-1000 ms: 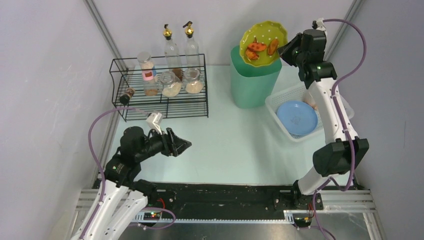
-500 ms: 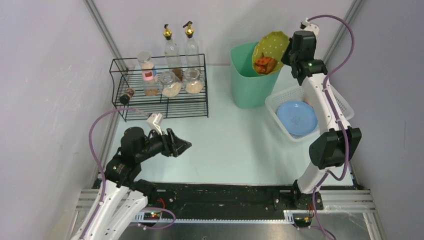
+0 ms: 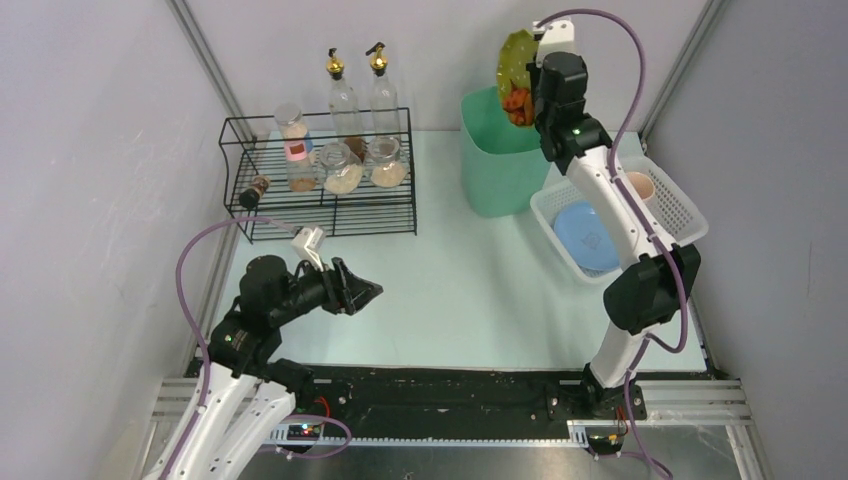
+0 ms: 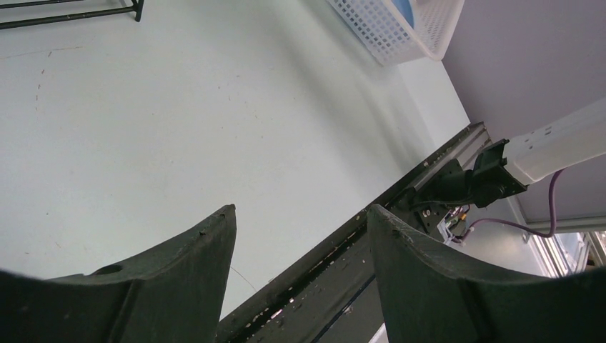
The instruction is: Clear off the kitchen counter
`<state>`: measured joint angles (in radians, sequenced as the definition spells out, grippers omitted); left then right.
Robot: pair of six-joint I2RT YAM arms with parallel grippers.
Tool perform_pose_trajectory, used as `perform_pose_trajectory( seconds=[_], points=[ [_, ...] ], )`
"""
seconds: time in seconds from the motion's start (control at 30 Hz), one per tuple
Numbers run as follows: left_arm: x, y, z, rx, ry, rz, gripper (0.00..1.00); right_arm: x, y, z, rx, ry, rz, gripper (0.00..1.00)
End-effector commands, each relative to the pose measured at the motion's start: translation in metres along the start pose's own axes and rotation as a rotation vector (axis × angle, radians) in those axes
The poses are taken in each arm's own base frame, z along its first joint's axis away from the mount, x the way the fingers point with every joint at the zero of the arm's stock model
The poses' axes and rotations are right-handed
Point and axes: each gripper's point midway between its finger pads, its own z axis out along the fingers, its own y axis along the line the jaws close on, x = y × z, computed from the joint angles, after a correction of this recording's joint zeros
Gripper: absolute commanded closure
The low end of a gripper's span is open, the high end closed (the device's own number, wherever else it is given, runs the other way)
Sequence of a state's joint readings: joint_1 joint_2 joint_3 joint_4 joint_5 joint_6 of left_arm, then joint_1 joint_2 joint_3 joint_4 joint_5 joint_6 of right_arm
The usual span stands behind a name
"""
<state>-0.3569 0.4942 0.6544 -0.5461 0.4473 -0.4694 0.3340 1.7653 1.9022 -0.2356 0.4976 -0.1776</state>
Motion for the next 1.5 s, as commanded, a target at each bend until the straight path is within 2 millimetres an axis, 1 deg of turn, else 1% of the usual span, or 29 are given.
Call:
perform_pose_trajectory(
  seconds=[0.0,0.03,0.07,0.1,0.13,0.17,0.2,0.3,0.33,0.47,0.6,0.7,0.8,0.9,0.93,0.97,1.0,1.03,1.07,1.1,1.13,1.17,1.2,1.23,1.27,1.3,1.33,1.37,1.47],
  points=[
    [-0.005,0.0,-0.001,-0.001,-0.028,0.024,0.28,-0.119,-0.034,-0.023,0.149,-0.402,0.047,1.0],
    [-0.005,0.0,-0.002,-0.001,-0.029,0.024,0.28,-0.117,-0.032,-0.022,0.15,-0.403,0.031,1.0],
    [-0.006,0.0,-0.002,-0.002,-0.034,0.026,0.28,-0.122,-0.033,-0.024,0.16,-0.423,0.016,1.0],
    [-0.006,0.0,-0.002,-0.002,-0.036,0.026,0.28,-0.12,-0.03,-0.025,0.16,-0.427,0.003,1.0],
    [-0.006,0.0,-0.003,-0.002,-0.037,0.025,0.28,-0.126,-0.032,-0.027,0.176,-0.457,-0.018,1.0],
    [-0.006,0.0,-0.003,-0.002,-0.038,0.026,0.28,-0.12,-0.027,-0.027,0.174,-0.457,-0.043,1.0],
    [-0.006,0.0,-0.003,-0.001,-0.037,0.025,0.28,-0.126,-0.029,-0.03,0.192,-0.487,-0.072,1.0],
    [-0.006,0.0,-0.003,0.001,-0.035,0.027,0.28,-0.121,-0.021,-0.029,0.207,-0.493,-0.157,1.0],
    [-0.006,-0.001,-0.003,0.003,-0.035,0.027,0.28,-0.123,-0.021,-0.031,0.214,-0.508,-0.156,1.0],
    [-0.006,-0.001,-0.003,0.002,-0.038,0.028,0.28,-0.12,-0.019,-0.034,0.222,-0.514,-0.172,1.0],
    [-0.005,0.0,-0.003,0.0,-0.036,0.027,0.28,-0.129,-0.021,-0.044,0.219,-0.532,-0.147,1.0],
    [-0.005,0.0,-0.002,-0.001,-0.033,0.025,0.28,-0.138,-0.028,-0.053,0.22,-0.539,-0.119,1.0],
    [-0.005,0.001,-0.002,-0.002,-0.032,0.025,0.28,-0.15,-0.042,-0.067,0.223,-0.554,-0.064,1.0],
    [-0.005,0.001,-0.002,-0.003,-0.034,0.026,0.28,-0.154,-0.055,-0.079,0.215,-0.549,-0.006,1.0],
    [-0.005,0.001,-0.002,-0.005,-0.033,0.026,0.28,-0.158,-0.064,-0.086,0.215,-0.558,0.04,1.0],
    [-0.005,0.001,-0.002,-0.006,-0.034,0.025,0.28,-0.156,-0.067,-0.088,0.208,-0.542,0.052,1.0],
    [-0.005,0.001,-0.002,-0.006,-0.032,0.025,0.28,-0.158,-0.076,-0.095,0.209,-0.546,0.103,1.0],
    [-0.005,0.001,-0.002,-0.006,-0.033,0.026,0.28,-0.152,-0.082,-0.095,0.213,-0.52,0.109,1.0],
    [-0.005,0.002,-0.001,-0.008,-0.03,0.024,0.28,-0.151,-0.088,-0.102,0.203,-0.507,0.151,1.0],
    [-0.005,0.002,-0.001,-0.008,-0.03,0.023,0.28,-0.152,-0.101,-0.11,0.218,-0.508,0.177,1.0],
    [-0.004,0.002,-0.001,-0.008,-0.028,0.021,0.28,-0.146,-0.103,-0.11,0.207,-0.483,0.216,1.0],
    [-0.004,0.002,-0.001,-0.009,-0.027,0.02,0.28,-0.146,-0.117,-0.119,0.221,-0.484,0.239,1.0],
    [-0.004,0.002,-0.001,-0.009,-0.028,0.02,0.28,-0.139,-0.119,-0.119,0.209,-0.455,0.273,1.0],
    [-0.004,0.002,0.0,-0.009,-0.027,0.02,0.28,-0.138,-0.132,-0.126,0.219,-0.456,0.292,1.0],
    [-0.004,0.003,-0.001,-0.01,-0.027,0.02,0.28,-0.13,-0.134,-0.125,0.215,-0.421,0.313,1.0],
    [-0.004,0.002,-0.001,-0.008,-0.027,0.02,0.28,-0.127,-0.144,-0.132,0.226,-0.415,0.339,1.0],
    [-0.004,0.002,-0.001,-0.008,-0.027,0.02,0.28,-0.118,-0.147,-0.133,0.231,-0.381,0.333,1.0],
    [-0.004,0.002,-0.001,-0.006,-0.026,0.02,0.28,-0.114,-0.157,-0.139,0.248,-0.377,0.346,1.0],
    [-0.004,0.001,-0.001,-0.002,-0.029,0.022,0.28,-0.095,-0.172,-0.15,0.278,-0.333,0.353,1.0]
  ],
)
